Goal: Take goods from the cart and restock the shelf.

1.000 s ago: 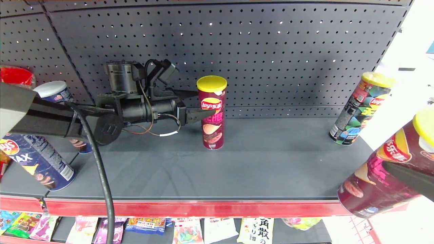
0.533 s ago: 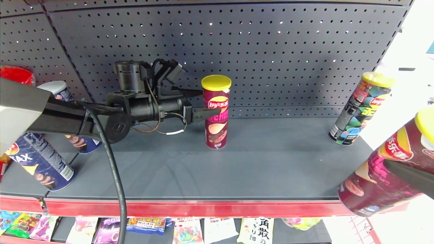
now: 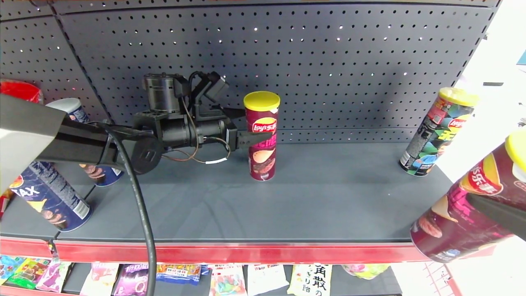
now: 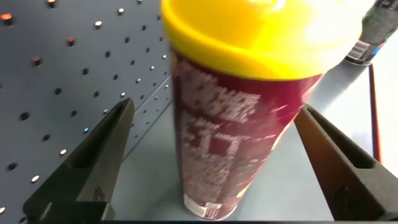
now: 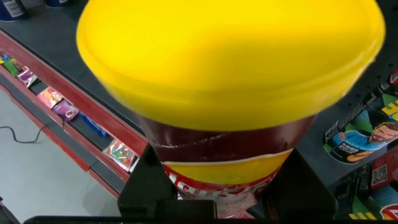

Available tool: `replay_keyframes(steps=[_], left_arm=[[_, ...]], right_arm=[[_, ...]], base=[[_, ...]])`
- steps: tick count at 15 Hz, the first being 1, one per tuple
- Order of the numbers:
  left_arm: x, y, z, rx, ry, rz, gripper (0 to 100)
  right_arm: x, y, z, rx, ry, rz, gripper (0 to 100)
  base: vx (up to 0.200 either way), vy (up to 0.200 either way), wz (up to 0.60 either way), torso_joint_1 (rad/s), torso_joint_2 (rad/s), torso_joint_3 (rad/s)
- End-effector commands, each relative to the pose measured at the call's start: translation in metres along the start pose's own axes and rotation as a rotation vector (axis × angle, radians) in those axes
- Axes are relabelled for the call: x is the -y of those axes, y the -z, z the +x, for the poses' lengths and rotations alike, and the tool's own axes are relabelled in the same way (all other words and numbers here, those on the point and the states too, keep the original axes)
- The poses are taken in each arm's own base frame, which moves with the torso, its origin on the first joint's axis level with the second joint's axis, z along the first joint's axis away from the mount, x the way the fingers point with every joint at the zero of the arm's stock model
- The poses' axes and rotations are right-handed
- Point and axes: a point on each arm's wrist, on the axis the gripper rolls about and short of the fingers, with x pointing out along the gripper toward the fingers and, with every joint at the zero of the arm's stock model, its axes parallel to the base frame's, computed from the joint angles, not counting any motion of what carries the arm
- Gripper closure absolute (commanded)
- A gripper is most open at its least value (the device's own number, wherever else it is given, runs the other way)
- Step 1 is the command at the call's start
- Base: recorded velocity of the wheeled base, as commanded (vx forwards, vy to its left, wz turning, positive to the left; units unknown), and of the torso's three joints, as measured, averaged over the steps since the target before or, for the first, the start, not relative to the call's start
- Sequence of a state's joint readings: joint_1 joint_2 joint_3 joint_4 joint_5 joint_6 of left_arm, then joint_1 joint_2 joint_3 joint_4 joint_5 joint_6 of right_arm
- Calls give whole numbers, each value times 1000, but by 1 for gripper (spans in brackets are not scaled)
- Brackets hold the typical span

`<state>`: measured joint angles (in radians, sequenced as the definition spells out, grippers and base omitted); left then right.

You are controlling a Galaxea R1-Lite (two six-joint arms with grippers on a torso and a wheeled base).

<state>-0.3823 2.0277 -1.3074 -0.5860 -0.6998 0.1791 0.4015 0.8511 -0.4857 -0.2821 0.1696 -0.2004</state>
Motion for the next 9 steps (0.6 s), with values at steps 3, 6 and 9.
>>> replay_keyframes(steps=[3,6,9], left_arm=[[2,-2,1,3,-3,4,0],[9,-2,7,-2,9,1,0],[10,2,10,-11,6,-5,100]], right_arm=[[0,0,-1,5,0,-1,100],[-1,0,-4,11,1,-2,100],[0,-1,-4,14,3,-3,100]], base=[[0,0,0,0,0,0],[0,0,0,0,0,0],[0,0,0,0,0,0]])
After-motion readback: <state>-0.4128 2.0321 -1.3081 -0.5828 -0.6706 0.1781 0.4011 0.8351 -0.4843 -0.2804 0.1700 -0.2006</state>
